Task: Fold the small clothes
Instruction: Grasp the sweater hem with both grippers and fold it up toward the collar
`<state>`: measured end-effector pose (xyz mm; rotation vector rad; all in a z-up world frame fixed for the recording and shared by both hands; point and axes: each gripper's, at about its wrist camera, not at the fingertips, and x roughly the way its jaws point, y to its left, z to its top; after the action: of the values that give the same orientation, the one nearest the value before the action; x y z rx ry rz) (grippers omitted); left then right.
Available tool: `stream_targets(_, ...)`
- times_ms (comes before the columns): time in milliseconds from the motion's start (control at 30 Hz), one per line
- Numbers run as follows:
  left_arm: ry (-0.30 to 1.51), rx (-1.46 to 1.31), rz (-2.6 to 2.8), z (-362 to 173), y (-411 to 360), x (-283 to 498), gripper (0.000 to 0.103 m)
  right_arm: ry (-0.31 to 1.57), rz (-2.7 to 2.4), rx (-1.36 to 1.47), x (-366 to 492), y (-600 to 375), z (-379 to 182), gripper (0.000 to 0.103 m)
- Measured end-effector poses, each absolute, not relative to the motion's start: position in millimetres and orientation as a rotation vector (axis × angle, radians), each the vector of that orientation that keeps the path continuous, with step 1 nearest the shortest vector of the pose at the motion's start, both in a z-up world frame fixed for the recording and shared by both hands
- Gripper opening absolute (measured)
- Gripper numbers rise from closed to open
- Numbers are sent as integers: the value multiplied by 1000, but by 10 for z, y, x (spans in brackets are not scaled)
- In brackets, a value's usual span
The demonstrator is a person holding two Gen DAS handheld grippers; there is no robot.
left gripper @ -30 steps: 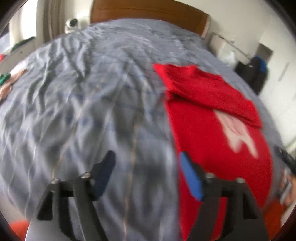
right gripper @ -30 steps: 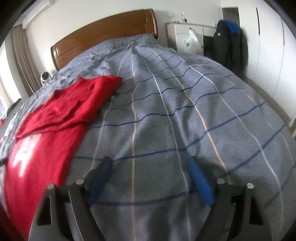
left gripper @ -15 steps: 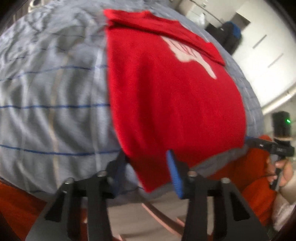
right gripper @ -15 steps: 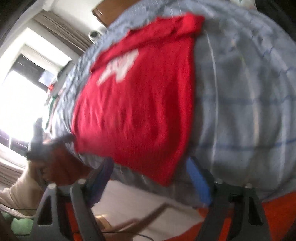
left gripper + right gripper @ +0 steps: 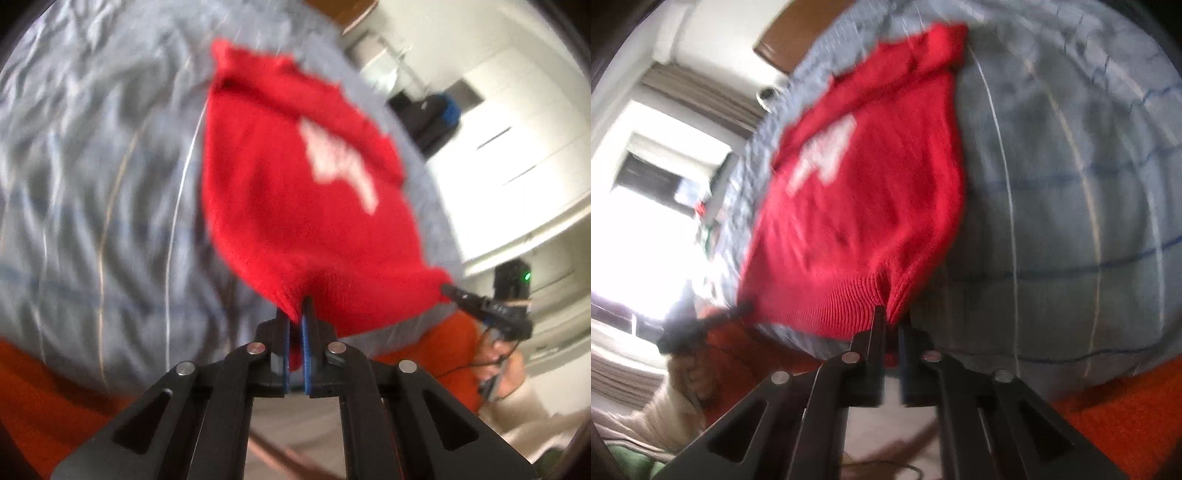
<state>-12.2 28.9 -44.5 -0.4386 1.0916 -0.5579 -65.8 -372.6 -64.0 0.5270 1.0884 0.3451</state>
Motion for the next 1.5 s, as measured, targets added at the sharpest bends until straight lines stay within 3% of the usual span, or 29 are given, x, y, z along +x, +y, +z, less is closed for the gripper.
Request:
stream_targets(333, 937, -473, -423, -123, 219, 1764, 3, 784, 232, 519, 813, -3860, -106, 5)
stream_targets(633, 1027, -470, -275, -551, 25, 2915, 4, 779, 141, 474, 2379, -3815, -269, 5)
stream_targets(700, 1036, -453, -239, -595, 1, 3050, 9, 793, 125, 491, 2592, -3857, -370, 4)
stream_targets(767, 1037, -466, -190, -646, 49, 3191, 35, 810, 142, 548, 2781, -3929, -525, 5)
stream_targets(800, 1026, -497, -189, -654, 99, 3242, 44, 819, 138, 575, 2867, -3946, -595, 8)
stream_targets(833, 1014, -516, -181, -639, 140, 3258, 63, 822, 132, 610, 2934, -3983, -677, 19)
stream_targets(867, 995, -530, -164, -604, 196, 3264, 74, 816, 124, 626, 2950, -4037, -700, 29)
stream_targets(900, 964, -534, -148, -548, 264, 3241, 76, 801, 113, 641, 2973, -4075, -701, 44)
stream_targets(1167, 928, -368, -166, -364, 415, 2705, 82, 733, 195, 439, 2496, -3930, -206, 45)
stream_targets(1333, 943, -239, -179, -448, 330, 1872, 88, 727, 263, 208, 1615, -3658, -143, 64)
stream_targets(1500, 926, -214, -153, -614, 241, 1094, 91, 751, 191, 126, 793, -3615, -427, 68)
